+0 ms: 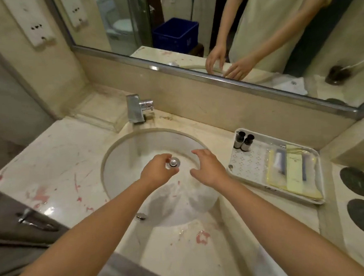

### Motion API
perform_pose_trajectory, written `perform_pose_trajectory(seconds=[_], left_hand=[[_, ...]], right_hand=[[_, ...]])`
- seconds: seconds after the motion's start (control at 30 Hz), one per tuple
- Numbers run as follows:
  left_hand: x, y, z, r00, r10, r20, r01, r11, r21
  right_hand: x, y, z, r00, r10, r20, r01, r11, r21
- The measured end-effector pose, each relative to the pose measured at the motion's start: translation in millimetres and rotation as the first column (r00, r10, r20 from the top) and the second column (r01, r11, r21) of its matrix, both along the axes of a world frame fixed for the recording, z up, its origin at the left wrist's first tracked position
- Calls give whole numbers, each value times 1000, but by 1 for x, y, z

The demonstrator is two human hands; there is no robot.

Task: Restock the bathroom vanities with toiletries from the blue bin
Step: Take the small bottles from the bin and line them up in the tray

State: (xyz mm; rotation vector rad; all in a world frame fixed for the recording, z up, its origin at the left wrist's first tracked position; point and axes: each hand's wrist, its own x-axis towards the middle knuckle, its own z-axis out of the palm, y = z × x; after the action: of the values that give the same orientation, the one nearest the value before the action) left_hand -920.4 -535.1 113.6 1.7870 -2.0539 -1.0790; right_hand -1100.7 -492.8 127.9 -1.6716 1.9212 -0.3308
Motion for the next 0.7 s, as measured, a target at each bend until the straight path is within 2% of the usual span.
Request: perform_pose_trajectory(seconds=[0.3,0.7], left_hand=[[130,44,22,978,163,128,-153,985,-86],[326,171,45,896,428,120,-408,899,-162]], right_hand=[[126,-5,28,950,297,-92,-300,954,-11],[331,68,49,786,604,-131,-613,789,-36]])
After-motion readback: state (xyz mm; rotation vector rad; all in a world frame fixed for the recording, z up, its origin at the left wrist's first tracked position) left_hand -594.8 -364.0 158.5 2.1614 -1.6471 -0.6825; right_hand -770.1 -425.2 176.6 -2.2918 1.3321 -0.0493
